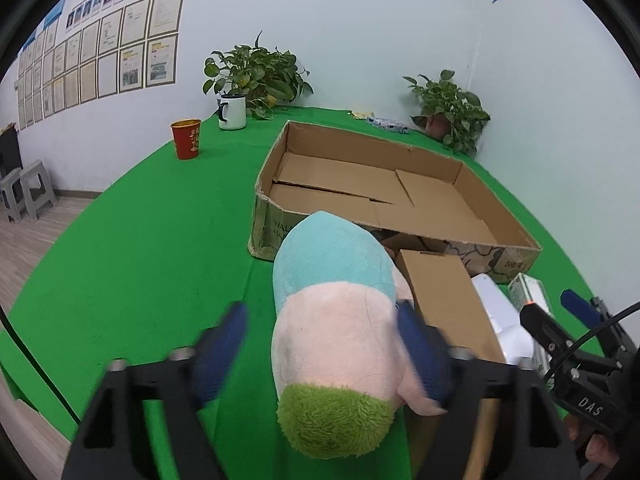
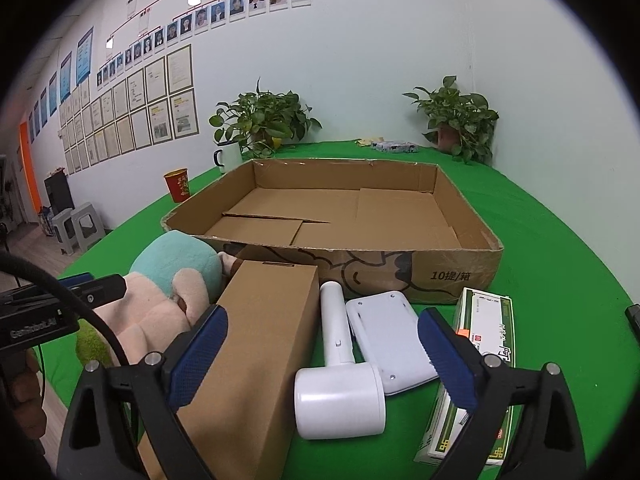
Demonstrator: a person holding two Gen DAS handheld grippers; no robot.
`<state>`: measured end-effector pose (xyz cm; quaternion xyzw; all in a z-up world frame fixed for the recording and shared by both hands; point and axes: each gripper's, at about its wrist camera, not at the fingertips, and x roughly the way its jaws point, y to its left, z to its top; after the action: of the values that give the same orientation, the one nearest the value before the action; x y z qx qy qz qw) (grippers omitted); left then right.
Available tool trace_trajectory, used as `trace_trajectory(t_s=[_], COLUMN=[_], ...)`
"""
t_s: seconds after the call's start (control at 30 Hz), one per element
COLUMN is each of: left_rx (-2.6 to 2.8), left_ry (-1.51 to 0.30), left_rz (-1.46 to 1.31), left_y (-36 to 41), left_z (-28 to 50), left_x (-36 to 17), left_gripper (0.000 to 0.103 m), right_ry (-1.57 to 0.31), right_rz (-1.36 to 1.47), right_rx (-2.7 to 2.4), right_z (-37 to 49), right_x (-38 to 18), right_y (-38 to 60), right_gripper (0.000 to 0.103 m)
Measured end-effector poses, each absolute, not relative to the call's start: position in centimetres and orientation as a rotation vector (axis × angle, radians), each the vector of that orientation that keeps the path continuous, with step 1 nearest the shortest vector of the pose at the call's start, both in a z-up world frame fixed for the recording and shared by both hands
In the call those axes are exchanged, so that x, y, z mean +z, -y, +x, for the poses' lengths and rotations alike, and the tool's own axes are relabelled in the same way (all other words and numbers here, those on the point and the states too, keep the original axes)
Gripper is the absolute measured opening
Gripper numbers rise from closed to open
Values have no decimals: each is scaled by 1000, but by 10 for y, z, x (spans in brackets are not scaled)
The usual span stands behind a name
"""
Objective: Organize objects
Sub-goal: 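Reach the left gripper toward the plush pig toy, then grasp the plush pig with the left gripper while the right gripper also grasps it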
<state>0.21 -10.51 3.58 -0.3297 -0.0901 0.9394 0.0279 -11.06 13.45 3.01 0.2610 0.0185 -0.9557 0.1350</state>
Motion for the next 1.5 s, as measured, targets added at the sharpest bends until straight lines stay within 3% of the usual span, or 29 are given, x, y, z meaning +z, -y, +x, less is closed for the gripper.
trace_trajectory(t_s=[0.07, 0.47, 0.9, 1.33, 1.5], left_rx=[2903, 2734, 2611, 2534, 2516], left_ry=[327, 414, 396, 622, 672], left_rz=[-1004, -1109, -1158, -1156, -1153], left_y=[98, 78, 58, 80, 86], left_z=[0, -15, -25, -9, -5], left_x=[34, 10, -35, -55, -61], left_gripper=[102, 102, 77, 66, 65], right_ry=[-40, -33, 7, 31, 33], right_rz=[739, 599, 571, 569, 735], right_rx=[-2764, -2624, -2469, -2291, -2280], right_z=[-108, -97, -106, -116, -131], right_x=[31, 42, 60, 75, 61], right_y=[-135, -129, -112, -56, -30], right_gripper=[102, 102, 102, 102, 102])
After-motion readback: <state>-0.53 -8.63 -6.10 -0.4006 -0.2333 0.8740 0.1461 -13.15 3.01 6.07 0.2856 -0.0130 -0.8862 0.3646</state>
